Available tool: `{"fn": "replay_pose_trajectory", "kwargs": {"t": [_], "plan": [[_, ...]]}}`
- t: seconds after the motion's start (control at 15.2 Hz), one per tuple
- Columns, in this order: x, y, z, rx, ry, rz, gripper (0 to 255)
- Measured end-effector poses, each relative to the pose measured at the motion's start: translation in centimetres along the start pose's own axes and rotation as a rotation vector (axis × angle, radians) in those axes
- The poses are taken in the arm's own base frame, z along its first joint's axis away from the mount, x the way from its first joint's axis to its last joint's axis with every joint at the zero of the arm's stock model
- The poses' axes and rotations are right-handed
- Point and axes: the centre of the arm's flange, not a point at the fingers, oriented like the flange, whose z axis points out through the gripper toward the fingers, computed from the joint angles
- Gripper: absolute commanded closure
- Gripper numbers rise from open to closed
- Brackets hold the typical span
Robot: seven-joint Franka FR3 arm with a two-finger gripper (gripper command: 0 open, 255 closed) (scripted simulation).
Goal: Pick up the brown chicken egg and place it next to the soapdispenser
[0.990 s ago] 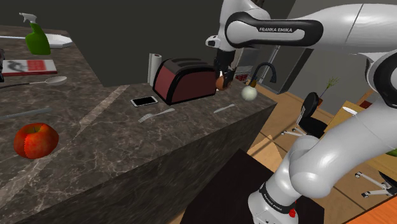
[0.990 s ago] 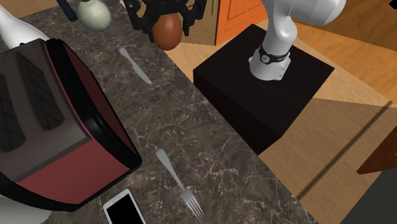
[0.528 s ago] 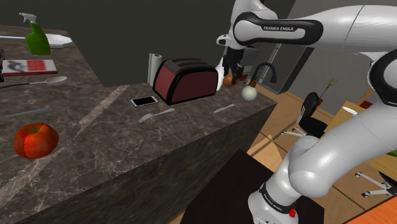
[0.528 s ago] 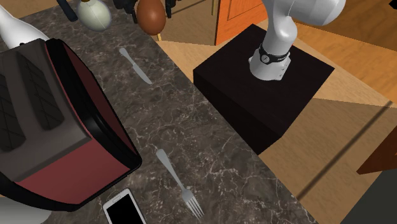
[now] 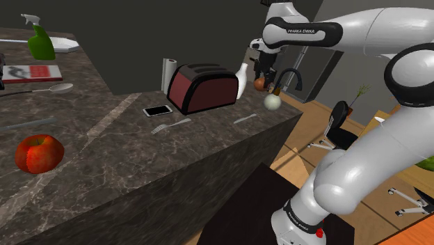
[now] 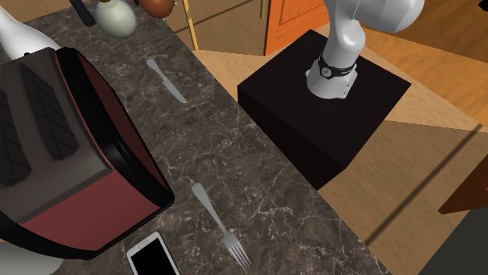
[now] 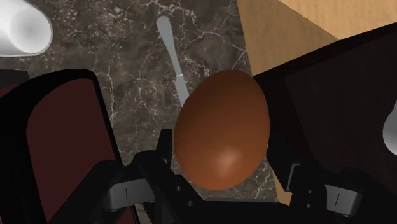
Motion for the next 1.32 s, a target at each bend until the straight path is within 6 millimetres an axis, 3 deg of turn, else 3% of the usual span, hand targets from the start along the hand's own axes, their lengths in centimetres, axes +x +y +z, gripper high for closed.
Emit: {"fn": "replay_pose_trajectory", "kwargs": {"t": [1.19,1.32], "plan": [[-21.8,8.5,5.7,0.000,-0.001,0.001,255],[-22.4,8.8,6.7,0.000,-0.001,0.000,255]]}}
